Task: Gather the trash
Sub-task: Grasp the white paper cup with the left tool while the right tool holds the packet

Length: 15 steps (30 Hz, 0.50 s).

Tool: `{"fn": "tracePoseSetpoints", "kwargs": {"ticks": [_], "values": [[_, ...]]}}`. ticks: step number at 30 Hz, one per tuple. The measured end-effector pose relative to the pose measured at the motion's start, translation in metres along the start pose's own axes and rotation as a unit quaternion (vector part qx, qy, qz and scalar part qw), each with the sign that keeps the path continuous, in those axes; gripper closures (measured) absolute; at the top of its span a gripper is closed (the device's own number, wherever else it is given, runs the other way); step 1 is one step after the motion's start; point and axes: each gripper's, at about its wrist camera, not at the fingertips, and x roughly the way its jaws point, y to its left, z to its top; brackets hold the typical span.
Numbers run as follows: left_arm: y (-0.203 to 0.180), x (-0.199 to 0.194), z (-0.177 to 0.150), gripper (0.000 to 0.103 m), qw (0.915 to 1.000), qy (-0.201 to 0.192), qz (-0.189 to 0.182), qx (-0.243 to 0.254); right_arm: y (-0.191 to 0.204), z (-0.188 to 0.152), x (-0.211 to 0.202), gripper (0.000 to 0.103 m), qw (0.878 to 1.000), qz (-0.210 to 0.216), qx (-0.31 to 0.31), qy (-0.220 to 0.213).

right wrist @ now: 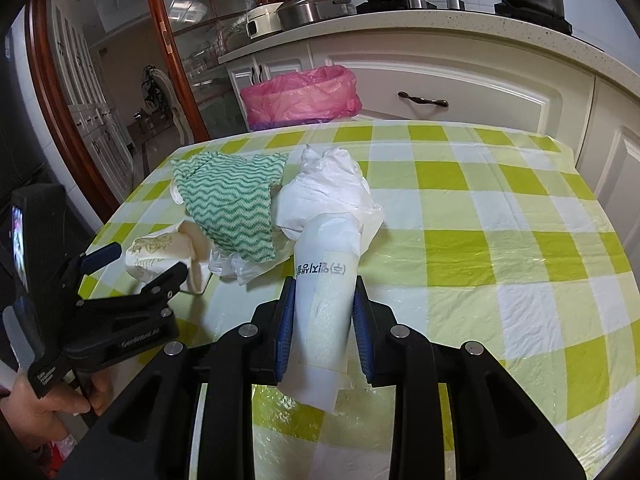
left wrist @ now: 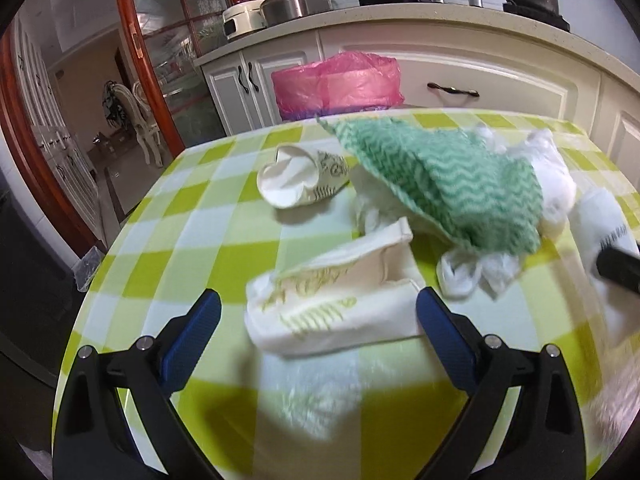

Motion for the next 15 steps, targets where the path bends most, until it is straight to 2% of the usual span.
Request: {"fn": "tracePoseSetpoints", "kwargs": {"ticks": [3,8,11,15], "values": [[0.006,0.002,0.009,0.008,0.9996,-0.017,0.000,-0.021,-0.002,0.000,0.002,0.075,1.000,0.001,0.002,0.002],[0.019,-0.011,0.016,0.008,0.9976,-0.048,-0.032,-0.039,-0.003,0.003,0.000,0.075,1.000,0.000,0.007,-0.003],[0.021,-0.009,0.018,0.008,0.9965,-0.045,-0.064,-0.028,0.001,0.003,-0.001,0.075,1.000,-0.002,0.003,-0.004],[0.019,-0.004,0.017,0.014,0.9918,-0.046,-0.116,-0.025,0.007,0.001,-0.006,0.075,1.000,-0.010,0.004,-0.007]]}}
